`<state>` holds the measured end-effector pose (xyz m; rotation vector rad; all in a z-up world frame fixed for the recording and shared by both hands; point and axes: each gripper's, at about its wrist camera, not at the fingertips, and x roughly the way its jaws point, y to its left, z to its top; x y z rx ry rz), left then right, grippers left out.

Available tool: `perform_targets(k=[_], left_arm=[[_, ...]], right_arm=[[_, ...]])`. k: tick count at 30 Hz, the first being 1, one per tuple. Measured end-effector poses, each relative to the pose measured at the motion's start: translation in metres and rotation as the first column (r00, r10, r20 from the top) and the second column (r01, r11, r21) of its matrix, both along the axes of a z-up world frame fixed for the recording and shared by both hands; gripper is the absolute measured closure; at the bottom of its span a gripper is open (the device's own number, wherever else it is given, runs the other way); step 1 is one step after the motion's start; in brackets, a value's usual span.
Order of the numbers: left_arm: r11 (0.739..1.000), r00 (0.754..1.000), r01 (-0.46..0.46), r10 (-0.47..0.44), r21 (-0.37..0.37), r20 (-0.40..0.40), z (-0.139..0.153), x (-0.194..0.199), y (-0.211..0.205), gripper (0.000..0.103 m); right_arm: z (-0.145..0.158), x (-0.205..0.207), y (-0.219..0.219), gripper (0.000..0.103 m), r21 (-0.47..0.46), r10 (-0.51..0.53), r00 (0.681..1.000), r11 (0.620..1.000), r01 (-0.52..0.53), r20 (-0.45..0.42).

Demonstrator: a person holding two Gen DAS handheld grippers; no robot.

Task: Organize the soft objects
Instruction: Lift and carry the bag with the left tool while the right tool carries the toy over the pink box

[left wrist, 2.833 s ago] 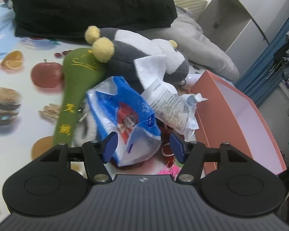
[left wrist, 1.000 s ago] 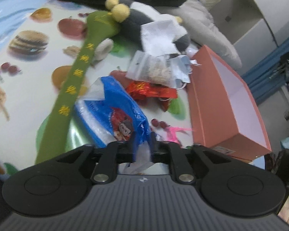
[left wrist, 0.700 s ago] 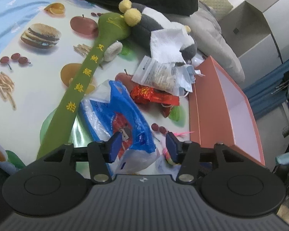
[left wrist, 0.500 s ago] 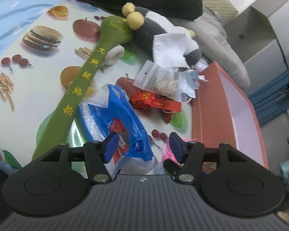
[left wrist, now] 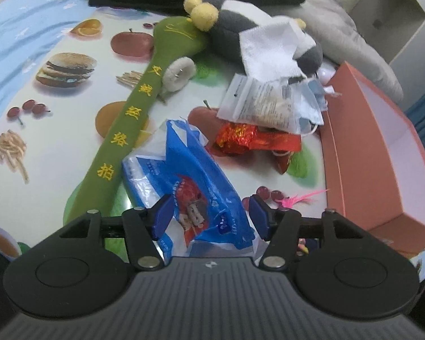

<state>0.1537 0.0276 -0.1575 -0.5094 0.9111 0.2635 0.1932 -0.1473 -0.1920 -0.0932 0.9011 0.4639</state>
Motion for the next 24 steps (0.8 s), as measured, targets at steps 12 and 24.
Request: perform_targets(k=[12,24], left_arm=[[0.996,0.997,0.065,-0.067,0.063,0.034,0.012,-0.009,0.001,0.092],[0.989,0.979,0.124,-0.136,0.086,0.155,0.078,-0.016,0.004,0.093]], right_arm=[[0.018,-0.002,-0.009,0.071,0.05,-0.012,1.0,0.999,0.011,0.018],[0.087,-0.012,-0.015,0.071,0.136,-0.002,0.989,0.991,-0.018,0.146]])
